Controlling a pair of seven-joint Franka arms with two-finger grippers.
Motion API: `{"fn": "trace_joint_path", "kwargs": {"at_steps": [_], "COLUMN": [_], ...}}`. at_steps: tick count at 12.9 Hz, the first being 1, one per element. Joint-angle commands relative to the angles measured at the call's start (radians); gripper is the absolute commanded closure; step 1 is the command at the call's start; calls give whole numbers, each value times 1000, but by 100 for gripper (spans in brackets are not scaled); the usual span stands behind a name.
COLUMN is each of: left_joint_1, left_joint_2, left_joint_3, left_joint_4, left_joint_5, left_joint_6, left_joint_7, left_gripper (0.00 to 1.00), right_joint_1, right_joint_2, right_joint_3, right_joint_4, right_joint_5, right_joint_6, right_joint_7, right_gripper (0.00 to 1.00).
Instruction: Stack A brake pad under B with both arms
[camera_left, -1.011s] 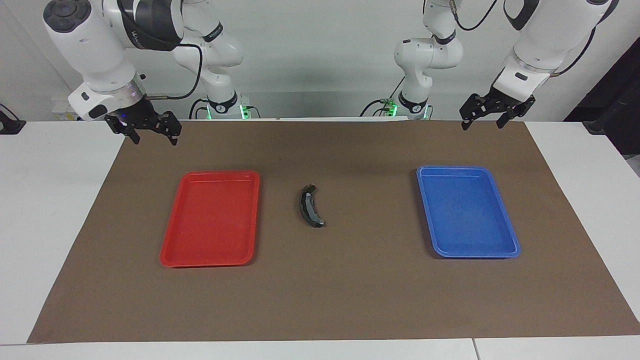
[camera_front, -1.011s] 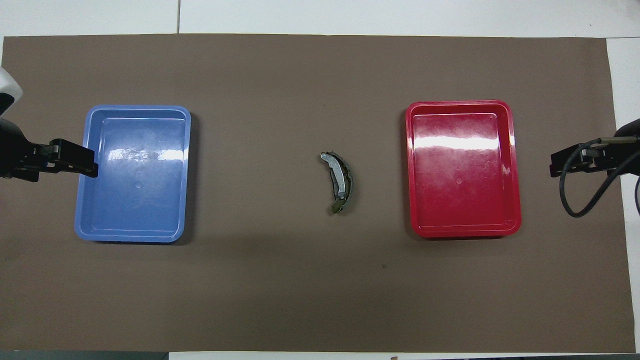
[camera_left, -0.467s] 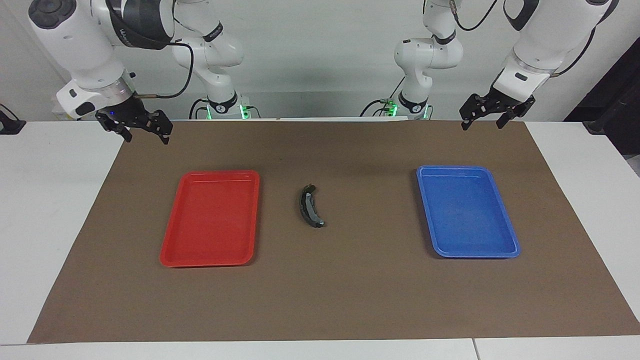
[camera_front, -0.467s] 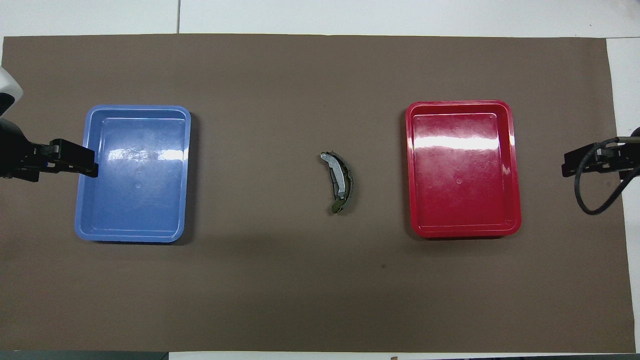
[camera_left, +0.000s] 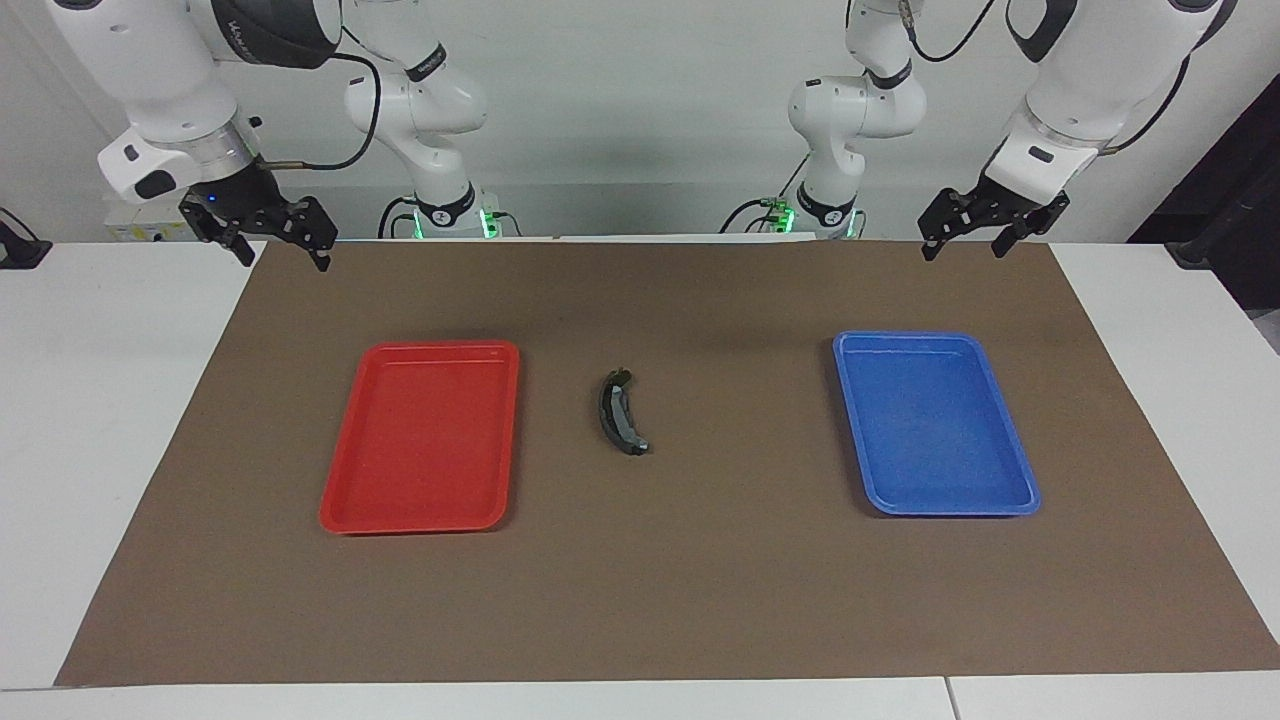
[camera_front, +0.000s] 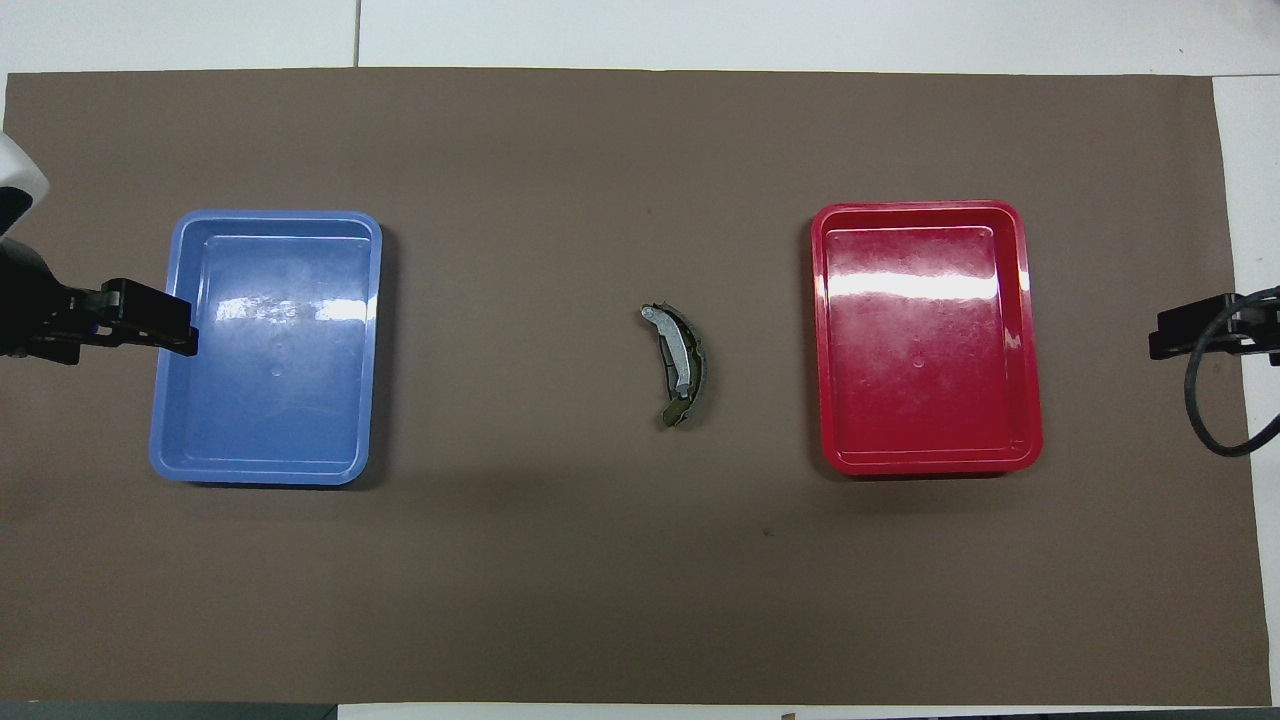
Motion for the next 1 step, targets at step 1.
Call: {"fn": "trace_joint_path", "kwargs": {"at_steps": [1], "left_joint_1": [-6], "left_joint_2": [-11], "left_joint_3": [5], "left_joint_4": [-20], "left_joint_5": [-9], "left_joint_6": [18], "left_joint_7": [3], "left_gripper": [1], "right_joint_1": [1], "right_joint_2": [-2], "right_joint_3": [-4], "right_joint_4": [9], "right_joint_5": [-4], "right_joint_6": [-16], "right_joint_7": [-16], "right_gripper": [1]}}
